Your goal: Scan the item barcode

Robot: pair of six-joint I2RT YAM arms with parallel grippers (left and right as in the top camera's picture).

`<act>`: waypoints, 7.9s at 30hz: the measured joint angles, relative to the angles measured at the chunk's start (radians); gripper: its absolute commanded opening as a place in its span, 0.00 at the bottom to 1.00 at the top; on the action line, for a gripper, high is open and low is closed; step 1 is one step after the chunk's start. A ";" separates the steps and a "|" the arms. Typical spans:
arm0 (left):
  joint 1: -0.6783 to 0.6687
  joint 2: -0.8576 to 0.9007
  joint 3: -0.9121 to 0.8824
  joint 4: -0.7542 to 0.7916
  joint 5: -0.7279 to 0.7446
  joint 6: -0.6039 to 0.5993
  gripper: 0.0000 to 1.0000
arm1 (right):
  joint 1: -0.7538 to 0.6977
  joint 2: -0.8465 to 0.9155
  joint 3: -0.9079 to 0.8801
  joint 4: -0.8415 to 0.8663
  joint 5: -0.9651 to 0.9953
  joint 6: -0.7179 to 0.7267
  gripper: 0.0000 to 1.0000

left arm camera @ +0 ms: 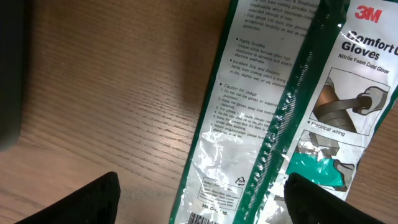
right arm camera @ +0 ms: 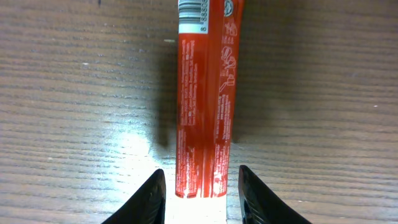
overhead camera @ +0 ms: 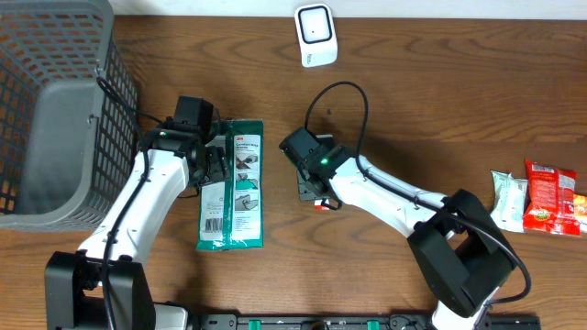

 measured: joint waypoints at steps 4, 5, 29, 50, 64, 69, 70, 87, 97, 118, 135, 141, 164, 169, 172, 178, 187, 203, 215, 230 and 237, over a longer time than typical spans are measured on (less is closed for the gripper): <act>0.000 0.000 0.000 0.000 0.000 0.000 0.85 | 0.015 0.026 0.000 0.011 0.002 -0.002 0.33; 0.000 0.000 0.000 0.000 0.000 0.000 0.85 | 0.017 0.035 0.000 0.016 0.002 -0.002 0.33; 0.000 0.000 0.000 0.000 0.000 0.000 0.85 | 0.023 0.062 0.017 0.000 0.005 -0.009 0.19; 0.000 0.000 0.000 0.000 0.000 0.000 0.85 | 0.014 0.063 0.030 -0.070 -0.033 -0.009 0.29; 0.000 0.000 0.000 0.000 0.000 0.000 0.85 | -0.003 0.064 0.064 -0.165 -0.051 -0.020 0.01; 0.000 0.000 0.000 0.000 0.000 0.000 0.85 | -0.066 -0.006 0.103 -0.177 -0.180 -0.105 0.01; 0.000 0.000 0.000 0.000 0.000 0.000 0.85 | -0.081 -0.029 0.104 -0.179 -0.199 -0.117 0.01; 0.000 0.000 0.000 0.000 0.000 0.000 0.85 | -0.431 -0.173 0.166 -0.125 -0.814 -0.285 0.01; 0.000 0.000 0.000 0.001 0.000 0.000 0.85 | -0.454 -0.165 0.300 0.513 -1.067 -0.004 0.01; 0.000 0.000 0.000 0.000 0.000 0.000 0.85 | -0.556 0.613 0.556 1.525 -1.297 0.949 0.01; 0.000 0.000 0.000 0.000 0.000 0.000 0.85 | -0.581 0.804 0.647 1.562 -1.308 1.073 0.01; 0.000 0.000 0.000 0.000 0.000 0.000 0.85 | -0.581 0.821 0.649 1.560 -1.312 1.074 0.01; 0.000 0.000 0.000 0.000 0.000 0.000 0.85 | -0.584 0.822 0.652 1.464 -1.292 1.144 0.01; 0.000 0.000 0.000 0.000 0.000 0.000 0.85 | -0.587 0.834 0.653 1.713 -1.277 1.232 0.02; 0.000 0.000 0.000 0.000 0.000 0.000 0.85 | -0.602 0.832 0.655 1.919 -1.246 1.320 0.01; 0.000 0.000 0.000 0.000 0.000 0.000 0.85 | -0.635 0.803 0.656 1.973 -1.263 1.368 0.02; 0.000 0.000 0.000 0.000 0.000 0.000 0.85 | -0.643 0.589 0.656 1.873 -1.299 1.323 0.02; 0.000 0.000 0.000 0.000 0.000 0.000 0.85 | -0.643 0.230 0.579 0.399 -1.088 0.405 0.01; 0.000 0.000 0.000 0.000 0.000 0.000 0.85 | -0.644 -0.069 0.582 -0.646 -0.399 -0.345 0.01; 0.000 0.000 0.000 0.000 0.000 0.000 0.85 | -0.739 -0.061 0.350 -0.664 0.125 -0.323 0.01; 0.000 0.000 0.000 0.000 0.000 0.000 0.85 | -0.817 -0.060 0.202 -0.533 0.145 -0.318 0.02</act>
